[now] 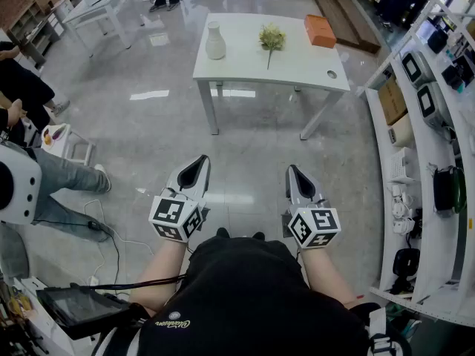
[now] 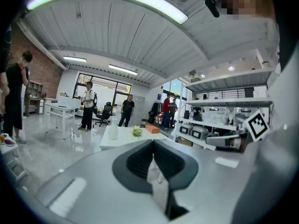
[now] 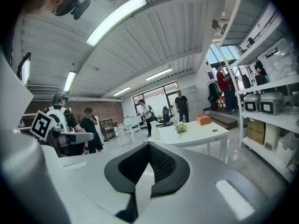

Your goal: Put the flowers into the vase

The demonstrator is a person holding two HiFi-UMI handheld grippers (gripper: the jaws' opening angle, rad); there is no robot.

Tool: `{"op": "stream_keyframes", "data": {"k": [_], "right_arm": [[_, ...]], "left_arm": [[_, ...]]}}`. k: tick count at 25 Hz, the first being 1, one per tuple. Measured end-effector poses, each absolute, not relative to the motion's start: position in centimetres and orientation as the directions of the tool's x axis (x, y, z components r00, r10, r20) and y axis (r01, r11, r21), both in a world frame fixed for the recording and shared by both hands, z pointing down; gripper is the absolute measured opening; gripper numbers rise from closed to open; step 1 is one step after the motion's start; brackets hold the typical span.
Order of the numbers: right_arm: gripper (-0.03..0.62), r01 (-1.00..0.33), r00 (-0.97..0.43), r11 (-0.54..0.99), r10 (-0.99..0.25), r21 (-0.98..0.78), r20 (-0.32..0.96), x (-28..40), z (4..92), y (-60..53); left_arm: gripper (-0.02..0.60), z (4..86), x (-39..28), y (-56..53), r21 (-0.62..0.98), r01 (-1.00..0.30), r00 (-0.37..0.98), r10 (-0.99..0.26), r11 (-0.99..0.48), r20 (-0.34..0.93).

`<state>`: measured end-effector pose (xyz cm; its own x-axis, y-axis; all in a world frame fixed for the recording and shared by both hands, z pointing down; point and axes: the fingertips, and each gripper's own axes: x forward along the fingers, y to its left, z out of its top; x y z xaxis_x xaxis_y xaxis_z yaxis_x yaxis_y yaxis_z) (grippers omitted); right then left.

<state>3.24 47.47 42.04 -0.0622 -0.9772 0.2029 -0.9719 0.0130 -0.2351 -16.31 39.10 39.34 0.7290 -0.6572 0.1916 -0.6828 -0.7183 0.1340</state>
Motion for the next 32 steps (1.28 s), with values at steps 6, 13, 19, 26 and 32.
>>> {"op": "stream_keyframes", "data": {"k": [6,13,19,26,32], "right_arm": [[0.0,-0.973,-0.066,0.018,-0.977,-0.229,0.203,2.5,41.9,47.3],[0.0,-0.969,-0.067,0.019,-0.98,-0.245,0.188,2.5,41.8,46.9],[0.0,-0.971,-0.055,0.008,-0.98,-0.238,0.191,1.9,41.8,45.8],[0.0,-0.973,-0.045,-0.006,-0.976,-0.232,0.214,0.4,42.5,44.4],[0.0,-0.972,-0.034,-0.023,-0.971,-0.235,0.238,-1.5,43.7,42.8]], "left_arm": [[0.008,39.3,-16.8,39.0,0.134,-0.683,0.728,-0.657,-0.718,0.195],[0.008,39.6,-16.3,39.1,0.141,-0.679,0.732,-0.652,-0.72,0.197],[0.008,40.1,-17.3,38.5,0.158,-0.681,0.731,-0.652,-0.715,0.203],[0.008,40.9,-18.7,37.5,0.172,-0.671,0.74,-0.636,-0.722,0.218],[0.008,42.6,-20.4,36.2,0.193,-0.654,0.753,-0.608,-0.731,0.25]]}}
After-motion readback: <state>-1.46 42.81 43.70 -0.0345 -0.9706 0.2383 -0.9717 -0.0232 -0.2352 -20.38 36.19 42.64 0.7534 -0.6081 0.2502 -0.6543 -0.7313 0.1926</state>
